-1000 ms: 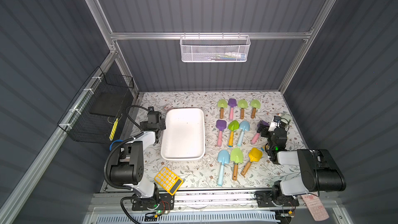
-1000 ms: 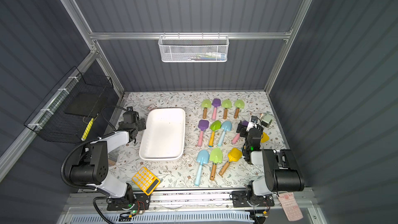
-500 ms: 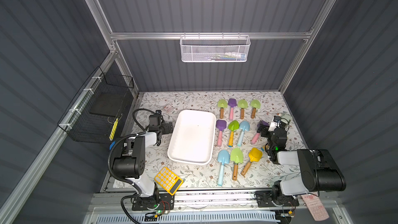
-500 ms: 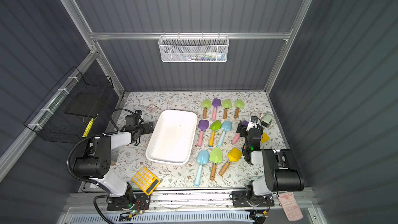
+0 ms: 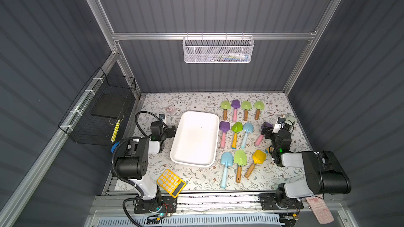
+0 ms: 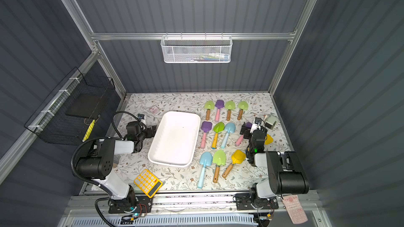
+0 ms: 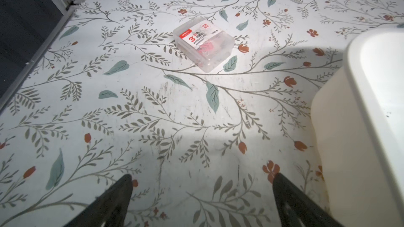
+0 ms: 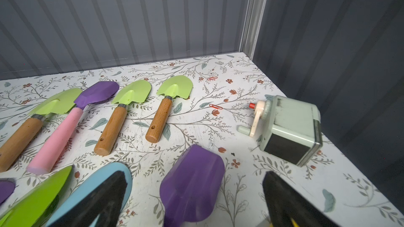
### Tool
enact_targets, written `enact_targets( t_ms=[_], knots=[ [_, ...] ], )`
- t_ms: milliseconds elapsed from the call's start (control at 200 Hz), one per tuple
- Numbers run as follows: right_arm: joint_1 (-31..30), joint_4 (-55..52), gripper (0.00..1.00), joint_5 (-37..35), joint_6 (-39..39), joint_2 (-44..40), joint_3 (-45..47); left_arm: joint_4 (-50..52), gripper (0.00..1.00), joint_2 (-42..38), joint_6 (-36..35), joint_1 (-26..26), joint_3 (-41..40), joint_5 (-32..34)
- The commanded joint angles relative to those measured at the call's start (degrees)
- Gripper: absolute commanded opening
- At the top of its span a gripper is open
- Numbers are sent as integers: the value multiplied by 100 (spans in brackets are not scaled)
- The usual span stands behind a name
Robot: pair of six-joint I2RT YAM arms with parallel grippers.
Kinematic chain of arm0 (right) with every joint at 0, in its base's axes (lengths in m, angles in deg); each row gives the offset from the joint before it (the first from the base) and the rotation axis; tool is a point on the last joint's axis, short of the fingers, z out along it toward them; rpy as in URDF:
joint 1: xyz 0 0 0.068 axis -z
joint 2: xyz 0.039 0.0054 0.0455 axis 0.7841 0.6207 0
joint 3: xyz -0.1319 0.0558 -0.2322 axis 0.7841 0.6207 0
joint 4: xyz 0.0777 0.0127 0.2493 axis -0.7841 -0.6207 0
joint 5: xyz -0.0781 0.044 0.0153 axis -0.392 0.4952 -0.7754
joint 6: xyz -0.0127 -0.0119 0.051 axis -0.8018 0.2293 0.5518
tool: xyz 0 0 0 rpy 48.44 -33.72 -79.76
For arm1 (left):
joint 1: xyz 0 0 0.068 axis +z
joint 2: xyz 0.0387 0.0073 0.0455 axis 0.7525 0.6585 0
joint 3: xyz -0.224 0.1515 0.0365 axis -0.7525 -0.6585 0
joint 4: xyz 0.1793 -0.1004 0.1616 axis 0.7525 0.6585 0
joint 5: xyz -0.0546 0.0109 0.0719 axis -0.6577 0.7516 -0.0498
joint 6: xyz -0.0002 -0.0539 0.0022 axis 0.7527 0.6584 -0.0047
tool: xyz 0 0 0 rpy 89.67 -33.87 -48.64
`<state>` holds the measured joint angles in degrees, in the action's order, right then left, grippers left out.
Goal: Take the shovel out of the storage box
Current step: Reset both arms
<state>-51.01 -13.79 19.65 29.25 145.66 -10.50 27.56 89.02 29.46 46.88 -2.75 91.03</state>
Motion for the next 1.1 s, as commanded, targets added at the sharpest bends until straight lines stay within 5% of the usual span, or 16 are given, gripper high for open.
enact_targets(
  t_ms=[0,45,100,936,1006,1096],
  knots=[
    [26,-9,99,-56,66,-9,-71,-1614,100,214,-94,-18,-486,-102],
    [26,-10,99,-56,65,-14,-71,-951,100,45,-114,-17,-359,-70],
    [26,-11,99,-57,64,-14,-80,-1508,100,183,-67,-17,-466,-10],
    [143,-169,99,313,95,-27,-150,-1192,100,144,33,-26,-367,332],
    [212,48,99,1608,-324,-110,51,-1652,100,59,-98,-110,-671,277],
    [202,1356,99,1802,-391,-33,704,-3336,100,99,-319,-338,-1549,420]
  ],
)
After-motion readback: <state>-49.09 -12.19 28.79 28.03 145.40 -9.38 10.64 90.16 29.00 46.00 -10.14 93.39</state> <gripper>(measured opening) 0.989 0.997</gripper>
